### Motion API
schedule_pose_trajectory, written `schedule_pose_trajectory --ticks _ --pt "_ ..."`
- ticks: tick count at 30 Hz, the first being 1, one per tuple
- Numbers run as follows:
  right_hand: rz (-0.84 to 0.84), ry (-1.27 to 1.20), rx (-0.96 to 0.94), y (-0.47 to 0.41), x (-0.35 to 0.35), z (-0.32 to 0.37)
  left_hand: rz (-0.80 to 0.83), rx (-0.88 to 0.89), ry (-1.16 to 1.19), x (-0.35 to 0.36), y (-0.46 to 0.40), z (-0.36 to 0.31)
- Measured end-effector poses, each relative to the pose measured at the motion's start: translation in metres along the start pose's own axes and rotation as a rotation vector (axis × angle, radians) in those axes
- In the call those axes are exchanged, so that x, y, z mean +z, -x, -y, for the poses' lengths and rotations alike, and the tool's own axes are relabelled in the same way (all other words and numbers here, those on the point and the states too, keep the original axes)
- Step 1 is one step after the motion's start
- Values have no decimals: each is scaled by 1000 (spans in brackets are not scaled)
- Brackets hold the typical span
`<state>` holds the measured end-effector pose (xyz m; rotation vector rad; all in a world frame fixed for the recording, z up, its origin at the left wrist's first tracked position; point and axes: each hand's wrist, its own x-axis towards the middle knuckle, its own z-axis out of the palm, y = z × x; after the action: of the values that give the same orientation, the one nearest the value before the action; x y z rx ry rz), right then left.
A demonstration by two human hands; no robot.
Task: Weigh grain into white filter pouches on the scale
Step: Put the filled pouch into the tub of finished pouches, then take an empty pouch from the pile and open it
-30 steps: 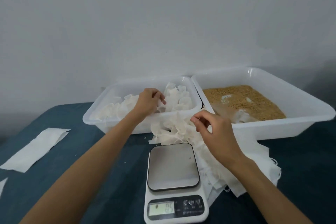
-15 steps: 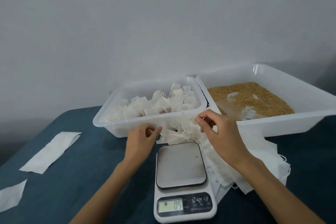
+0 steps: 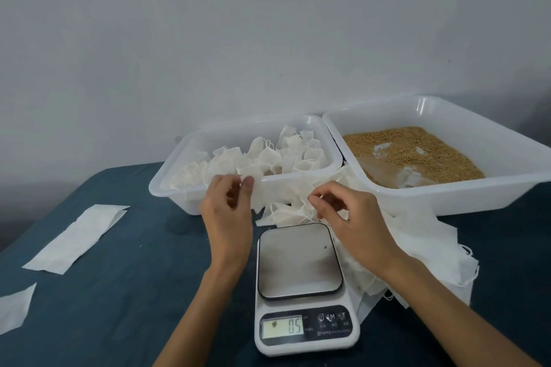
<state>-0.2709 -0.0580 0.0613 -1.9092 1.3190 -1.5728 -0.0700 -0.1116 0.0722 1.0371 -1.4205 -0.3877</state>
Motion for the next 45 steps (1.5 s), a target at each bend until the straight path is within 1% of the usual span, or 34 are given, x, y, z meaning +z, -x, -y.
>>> schedule_pose_trajectory --ticks 3,5,8,10,13,15,18,21,23,25,26,27,30,32,34,36,38,40,43,45 --pt "43 -162 109 0 2 3 187 -175 292 9 5 -14" --pt "92 -255 177 0 3 4 286 -255 399 18 12 -15" --pt "111 -248 211 1 3 2 369 -263 458 26 21 -13" --pt "97 -219 216 0 4 0 416 -260 495 26 25 -10" --pt "47 -263 231 -1 4 -1 472 -279 519 21 28 -6" --pt "-8 -274 228 -2 2 -2 471 -302 521 18 27 -3" --pt "-75 -208 186 -3 -2 -3 465 -325 524 16 25 0" --pt "-196 -169 179 -3 -6 -3 492 -304 458 14 23 4" --pt "-279 -51 128 -2 -8 -2 478 -301 398 14 23 6" --pt "-339 113 2 -1 -6 -1 422 -330 369 15 22 6" --pt "-343 138 -53 0 -4 0 396 -342 369 16 22 6" --pt "-312 109 -85 2 -1 1 378 -350 373 16 23 5" --pt "-125 -2 -55 9 11 4 371 -346 383 17 26 2" --pt "-90 24 -50 12 16 4 379 -338 411 18 29 0" --pt "-127 -6 -8 11 16 4 376 -351 475 17 32 -1" --pt "-198 -72 58 8 12 3 395 -362 513 14 35 -1" --pt "-245 -136 109 6 7 2 410 -349 484 8 36 1" --pt "-275 -112 110 4 5 1 400 -366 453 3 36 6" --pt "-322 139 -47 5 4 4 390 -409 477 0 35 6" --pt "-299 208 -204 8 8 7 395 -415 496 2 36 3"
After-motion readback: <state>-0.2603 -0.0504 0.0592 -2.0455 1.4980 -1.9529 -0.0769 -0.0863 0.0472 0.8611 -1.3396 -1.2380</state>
